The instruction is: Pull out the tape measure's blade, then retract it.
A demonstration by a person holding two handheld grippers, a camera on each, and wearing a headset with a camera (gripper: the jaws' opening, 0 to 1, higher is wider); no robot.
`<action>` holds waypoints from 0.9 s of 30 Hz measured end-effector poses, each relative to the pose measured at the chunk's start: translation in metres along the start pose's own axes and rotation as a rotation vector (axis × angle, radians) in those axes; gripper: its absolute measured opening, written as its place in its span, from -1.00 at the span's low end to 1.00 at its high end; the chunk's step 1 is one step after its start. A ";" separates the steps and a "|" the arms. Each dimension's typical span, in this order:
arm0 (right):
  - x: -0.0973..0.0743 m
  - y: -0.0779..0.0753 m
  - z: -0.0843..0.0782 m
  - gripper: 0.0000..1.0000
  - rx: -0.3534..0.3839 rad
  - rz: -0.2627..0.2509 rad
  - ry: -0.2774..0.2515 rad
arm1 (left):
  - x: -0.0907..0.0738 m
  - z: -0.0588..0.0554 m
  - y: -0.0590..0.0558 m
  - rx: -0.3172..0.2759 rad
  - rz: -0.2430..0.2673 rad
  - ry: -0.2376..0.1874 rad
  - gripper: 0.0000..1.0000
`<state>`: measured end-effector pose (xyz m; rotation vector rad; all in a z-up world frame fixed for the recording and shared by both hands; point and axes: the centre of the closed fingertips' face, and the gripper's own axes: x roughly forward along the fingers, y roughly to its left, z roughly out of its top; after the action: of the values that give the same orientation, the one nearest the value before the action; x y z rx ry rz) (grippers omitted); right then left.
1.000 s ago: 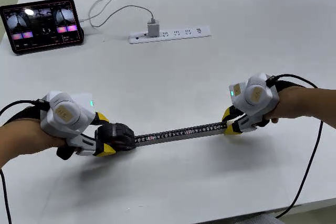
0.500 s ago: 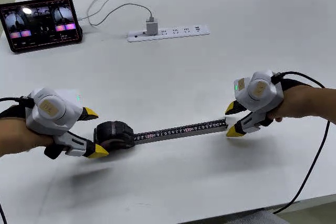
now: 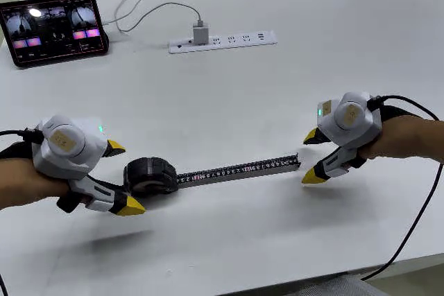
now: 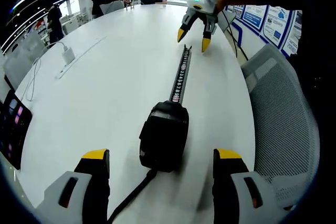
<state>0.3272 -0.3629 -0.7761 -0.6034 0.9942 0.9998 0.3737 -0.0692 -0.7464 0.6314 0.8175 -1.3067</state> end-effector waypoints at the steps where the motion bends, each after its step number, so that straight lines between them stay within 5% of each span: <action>1: 0.000 0.000 0.001 0.04 0.002 0.000 -0.005 | 0.000 0.001 0.001 -0.006 0.003 -0.004 0.62; 10: -0.003 -0.004 0.012 0.21 0.063 -0.032 -0.071 | -0.002 0.008 0.005 -0.092 0.030 -0.056 0.89; 15: -0.005 -0.004 0.020 0.43 0.199 -0.054 -0.168 | -0.003 0.001 0.011 -0.180 0.085 -0.071 0.96; 27: -0.015 0.011 0.010 0.67 0.283 -0.105 -0.249 | -0.010 -0.011 0.009 -0.290 0.144 -0.145 0.98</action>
<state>0.3189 -0.3563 -0.7585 -0.2848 0.8533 0.8013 0.3798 -0.0529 -0.7447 0.3536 0.8078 -1.0646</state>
